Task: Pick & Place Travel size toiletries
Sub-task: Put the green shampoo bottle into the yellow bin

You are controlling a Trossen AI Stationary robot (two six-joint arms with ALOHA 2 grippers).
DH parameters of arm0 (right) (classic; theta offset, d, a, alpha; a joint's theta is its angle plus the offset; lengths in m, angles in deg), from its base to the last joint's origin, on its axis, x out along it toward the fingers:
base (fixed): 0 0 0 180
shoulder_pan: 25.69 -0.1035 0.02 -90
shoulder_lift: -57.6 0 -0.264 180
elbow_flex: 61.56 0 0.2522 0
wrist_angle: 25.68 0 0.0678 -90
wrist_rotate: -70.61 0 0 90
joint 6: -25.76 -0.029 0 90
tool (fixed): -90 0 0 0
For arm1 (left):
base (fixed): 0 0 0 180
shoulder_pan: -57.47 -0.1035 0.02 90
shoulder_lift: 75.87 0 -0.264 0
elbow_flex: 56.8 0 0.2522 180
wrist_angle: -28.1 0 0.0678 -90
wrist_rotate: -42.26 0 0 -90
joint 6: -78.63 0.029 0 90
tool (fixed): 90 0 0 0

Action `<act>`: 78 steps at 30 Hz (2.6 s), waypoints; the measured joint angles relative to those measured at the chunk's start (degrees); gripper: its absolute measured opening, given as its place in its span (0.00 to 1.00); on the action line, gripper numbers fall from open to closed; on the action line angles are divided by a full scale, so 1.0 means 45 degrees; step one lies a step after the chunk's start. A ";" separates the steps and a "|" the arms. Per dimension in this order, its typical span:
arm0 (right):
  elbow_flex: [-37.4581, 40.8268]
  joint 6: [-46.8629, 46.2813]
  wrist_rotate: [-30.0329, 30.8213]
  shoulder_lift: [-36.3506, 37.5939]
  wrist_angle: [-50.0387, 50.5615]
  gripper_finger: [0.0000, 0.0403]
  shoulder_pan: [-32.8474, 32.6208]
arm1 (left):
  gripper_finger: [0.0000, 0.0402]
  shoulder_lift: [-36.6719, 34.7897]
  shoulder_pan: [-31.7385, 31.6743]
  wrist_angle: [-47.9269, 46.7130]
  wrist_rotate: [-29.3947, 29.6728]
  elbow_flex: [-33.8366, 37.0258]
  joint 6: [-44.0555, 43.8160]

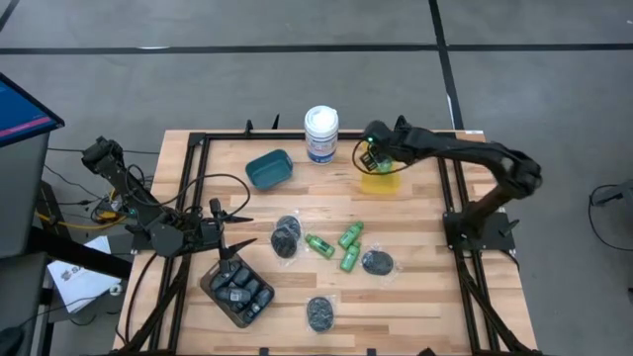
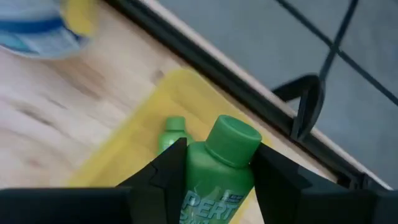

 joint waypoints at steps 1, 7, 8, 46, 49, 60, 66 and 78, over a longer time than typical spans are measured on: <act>0.0000 0.0014 0.0000 -0.0368 -0.0033 0.35 0.0140 | 0.56 -0.0001 0.0000 0.0000 0.0000 -0.0002 0.0000; 0.0000 0.0145 -0.0010 -0.2369 -0.0046 0.38 0.0476 | 0.56 0.0000 0.0004 0.0000 0.0004 0.0003 0.0000; 0.0000 0.0159 -0.0003 -0.2590 -0.0040 0.38 0.0491 | 0.56 -0.0004 0.0004 0.0000 0.0001 0.0003 0.0000; 0.0000 0.4069 -0.3204 -0.1532 -0.2570 0.72 -0.8582 | 0.56 0.0001 0.0000 0.0043 -0.0006 0.0003 -0.0093; 0.0000 0.4161 -0.3764 -0.2412 -0.3552 0.72 -0.8444 | 0.56 -0.0004 0.0000 0.0046 -0.0006 0.0003 -0.0099; -0.0005 0.1742 -0.4278 -0.3340 -0.7142 0.72 -0.8294 | 0.56 -0.0004 0.0005 0.0044 -0.0011 0.0003 -0.0680; -0.0005 0.0668 -0.2695 -0.3345 -0.7276 0.72 -0.8878 | 0.56 -0.0004 0.0005 0.0044 -0.0030 0.0003 -0.0680; -0.0064 -0.0277 -0.1957 -0.5487 -0.8557 0.72 -0.9408 | 0.56 -0.0004 0.0005 0.0071 0.0018 0.0003 -0.0732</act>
